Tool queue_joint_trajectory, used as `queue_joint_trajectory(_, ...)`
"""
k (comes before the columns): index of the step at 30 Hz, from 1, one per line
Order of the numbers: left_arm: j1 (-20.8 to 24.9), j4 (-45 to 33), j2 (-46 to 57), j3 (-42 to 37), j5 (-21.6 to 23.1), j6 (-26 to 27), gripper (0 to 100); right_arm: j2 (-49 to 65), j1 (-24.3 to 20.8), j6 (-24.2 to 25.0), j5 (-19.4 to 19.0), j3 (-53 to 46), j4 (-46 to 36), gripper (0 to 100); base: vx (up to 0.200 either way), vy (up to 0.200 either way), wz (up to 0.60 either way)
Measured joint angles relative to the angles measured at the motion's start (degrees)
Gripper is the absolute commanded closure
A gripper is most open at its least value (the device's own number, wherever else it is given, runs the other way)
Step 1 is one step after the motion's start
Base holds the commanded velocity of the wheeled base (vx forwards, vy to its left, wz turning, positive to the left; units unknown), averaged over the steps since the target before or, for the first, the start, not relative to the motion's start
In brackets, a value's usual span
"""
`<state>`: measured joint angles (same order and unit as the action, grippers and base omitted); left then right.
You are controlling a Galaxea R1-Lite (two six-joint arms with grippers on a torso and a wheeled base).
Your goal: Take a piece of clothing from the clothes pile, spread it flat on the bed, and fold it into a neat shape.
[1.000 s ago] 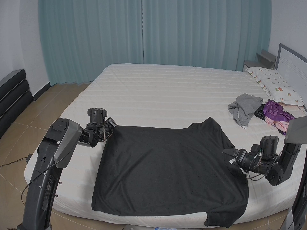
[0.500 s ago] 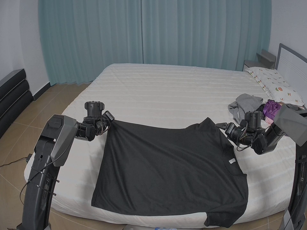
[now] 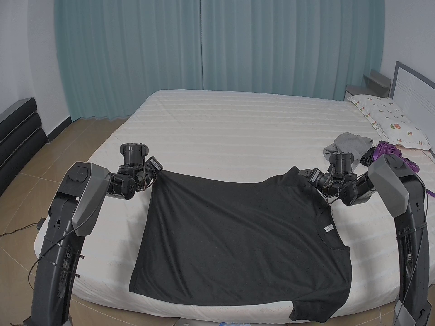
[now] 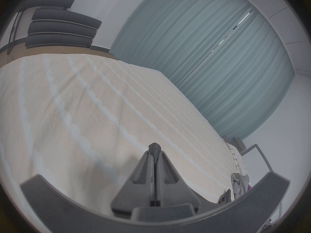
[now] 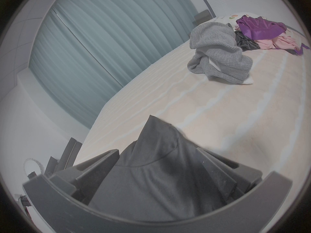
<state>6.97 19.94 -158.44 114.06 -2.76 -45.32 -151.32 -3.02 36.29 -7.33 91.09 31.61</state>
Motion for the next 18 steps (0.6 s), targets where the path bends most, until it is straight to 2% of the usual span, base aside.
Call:
queue_joint_trajectory(12, 0.11, -0.13, 0.04, -0.28, -0.04, -0.07, 100, -7.8, 0.28, -0.79, 1.85, 10.81, -2.27, 0, 0.0, 0.0, 0.0)
queue_joint_trajectory(13, 0.13, -0.11, 0.04, -0.3, -0.04, -0.07, 100, -8.17, 0.35, -0.82, 1.87, 11.14, -2.27, 100, 0.0, 0.0, 0.0)
queue_joint_trajectory(18, 0.18, -0.11, 0.11, -0.49, -0.04, -0.05, 100, -9.51, 0.88, -0.72, 1.91, 12.28, -1.95, 100, 0.0, 0.0, 0.0)
